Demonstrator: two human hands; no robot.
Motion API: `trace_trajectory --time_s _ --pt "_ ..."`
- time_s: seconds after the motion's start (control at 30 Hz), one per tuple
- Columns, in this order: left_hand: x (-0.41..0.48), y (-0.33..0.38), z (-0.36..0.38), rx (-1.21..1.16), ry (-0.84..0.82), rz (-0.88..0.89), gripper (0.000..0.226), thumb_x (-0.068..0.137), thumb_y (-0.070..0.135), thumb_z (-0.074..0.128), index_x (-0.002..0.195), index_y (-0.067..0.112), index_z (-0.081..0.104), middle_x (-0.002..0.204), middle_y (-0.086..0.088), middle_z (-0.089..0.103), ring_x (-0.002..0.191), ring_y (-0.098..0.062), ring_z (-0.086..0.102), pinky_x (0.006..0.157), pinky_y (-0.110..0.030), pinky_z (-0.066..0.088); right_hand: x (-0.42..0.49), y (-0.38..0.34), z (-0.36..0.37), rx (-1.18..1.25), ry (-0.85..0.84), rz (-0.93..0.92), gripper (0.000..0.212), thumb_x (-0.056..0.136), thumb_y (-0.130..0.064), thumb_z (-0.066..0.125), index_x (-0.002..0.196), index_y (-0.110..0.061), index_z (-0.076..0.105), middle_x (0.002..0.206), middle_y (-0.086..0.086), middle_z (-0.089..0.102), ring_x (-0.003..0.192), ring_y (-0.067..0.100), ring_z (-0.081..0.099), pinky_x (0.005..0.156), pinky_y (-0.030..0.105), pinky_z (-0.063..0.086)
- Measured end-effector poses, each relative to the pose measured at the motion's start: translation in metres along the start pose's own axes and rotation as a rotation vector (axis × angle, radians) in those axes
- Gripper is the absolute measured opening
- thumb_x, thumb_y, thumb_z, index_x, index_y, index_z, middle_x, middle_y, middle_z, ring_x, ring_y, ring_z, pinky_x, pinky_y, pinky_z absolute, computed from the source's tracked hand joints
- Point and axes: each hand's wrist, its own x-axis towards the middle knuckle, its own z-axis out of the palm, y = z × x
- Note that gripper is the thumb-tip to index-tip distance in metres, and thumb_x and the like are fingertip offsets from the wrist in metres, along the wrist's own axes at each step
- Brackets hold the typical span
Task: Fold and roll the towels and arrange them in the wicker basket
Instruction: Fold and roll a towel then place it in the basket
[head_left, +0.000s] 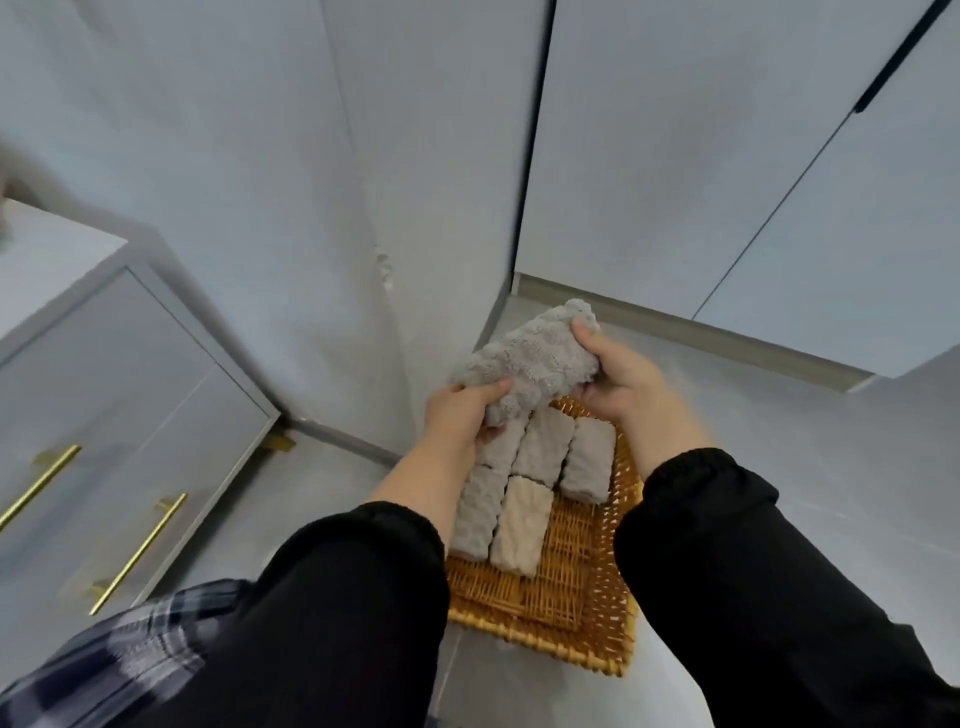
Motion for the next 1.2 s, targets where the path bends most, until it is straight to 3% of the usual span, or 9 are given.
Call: trace_trajectory --time_s 0.13,0.27,0.37,0.47,0.53,0.6,0.7,0.97,1.2 --pt "0.023 -0.024 0.013 -0.109 -0.007 -0.019 0.019 0.08 0.004 0.073 0.097 0.008 0.067 0.085 -0.006 0.069 0.066 -0.016 0.064 0.066 -0.033 0.054 0.023 0.021 -0.029 0.265 -0.023 0.029 0.042 0.088 -0.032 0.062 0.119 -0.003 0.06 0.116 0.021 0.066 0.114 0.034 0.059 0.1 0.049 0.044" --pt "0.044 -0.033 0.013 -0.086 -0.021 -0.041 0.025 0.08 0.005 0.073 0.104 0.008 0.066 0.086 -0.003 0.069 0.069 -0.013 0.064 0.058 -0.026 0.054 0.04 0.042 -0.047 0.261 -0.004 0.016 0.039 0.086 -0.022 0.061 0.122 -0.006 0.058 0.112 0.016 0.068 0.104 0.028 0.065 0.093 0.043 0.052" --pt "0.058 -0.04 0.015 0.057 -0.029 -0.034 0.032 0.08 0.011 0.075 0.111 0.01 0.064 0.097 -0.002 0.068 0.082 -0.015 0.065 0.065 -0.027 0.056 0.052 0.045 -0.056 0.182 0.053 -0.022 0.017 0.095 -0.014 0.05 0.106 -0.007 0.062 0.092 0.01 0.073 0.08 0.02 0.072 0.071 0.032 0.059" --pt "0.073 -0.049 0.011 0.326 -0.088 -0.028 0.038 0.082 0.027 0.074 0.116 0.013 0.062 0.106 0.0 0.066 0.094 -0.016 0.064 0.073 -0.028 0.055 0.064 0.043 -0.07 0.135 0.213 -0.121 0.013 0.096 -0.006 0.049 0.101 -0.005 0.061 0.1 0.012 0.069 0.09 0.022 0.068 0.084 0.037 0.057" --pt "0.085 -0.056 -0.002 0.769 -0.018 0.073 0.028 0.087 0.038 0.065 0.103 0.014 0.064 0.098 0.003 0.064 0.09 -0.016 0.062 0.072 -0.031 0.052 0.07 0.046 -0.085 -0.132 0.429 -0.191 0.011 0.092 0.0 0.054 0.09 -0.008 0.062 0.099 0.013 0.067 0.089 0.022 0.064 0.089 0.041 0.054" --pt "0.094 -0.065 -0.023 1.23 0.158 0.186 0.025 0.093 0.033 0.054 0.086 0.012 0.065 0.089 -0.002 0.066 0.08 -0.021 0.06 0.06 -0.03 0.043 0.075 0.057 -0.104 -0.704 0.601 -0.187 0.012 0.089 -0.003 0.058 0.08 -0.011 0.061 0.088 0.007 0.066 0.083 0.02 0.061 0.079 0.037 0.055" --pt "0.097 -0.081 -0.053 1.527 0.241 0.216 0.025 0.097 0.023 0.046 0.083 0.009 0.061 0.088 -0.006 0.064 0.075 -0.024 0.057 0.056 -0.031 0.038 0.08 0.09 -0.134 -1.182 0.64 -0.058 0.01 0.089 -0.009 0.056 0.083 -0.008 0.064 0.082 0.006 0.062 0.087 0.026 0.063 0.065 0.03 0.047" --pt "0.117 -0.09 -0.078 1.564 0.13 0.067 0.022 0.095 0.017 0.047 0.083 0.007 0.063 0.087 -0.009 0.065 0.079 -0.028 0.06 0.055 -0.03 0.041 0.085 0.167 -0.175 -1.243 0.685 0.249 0.028 0.096 -0.008 0.043 0.115 0.006 0.06 0.12 0.021 0.061 0.114 0.035 0.055 0.087 0.03 0.042" --pt "0.123 -0.091 -0.076 1.566 0.121 0.008 0.024 0.094 0.014 0.05 0.07 0.013 0.051 0.085 -0.008 0.059 0.078 -0.026 0.054 0.061 -0.032 0.042 0.113 0.174 -0.178 -1.047 0.814 0.218 0.033 0.094 -0.002 0.046 0.125 0.006 0.052 0.13 0.02 0.054 0.121 0.036 0.051 0.102 0.035 0.04"
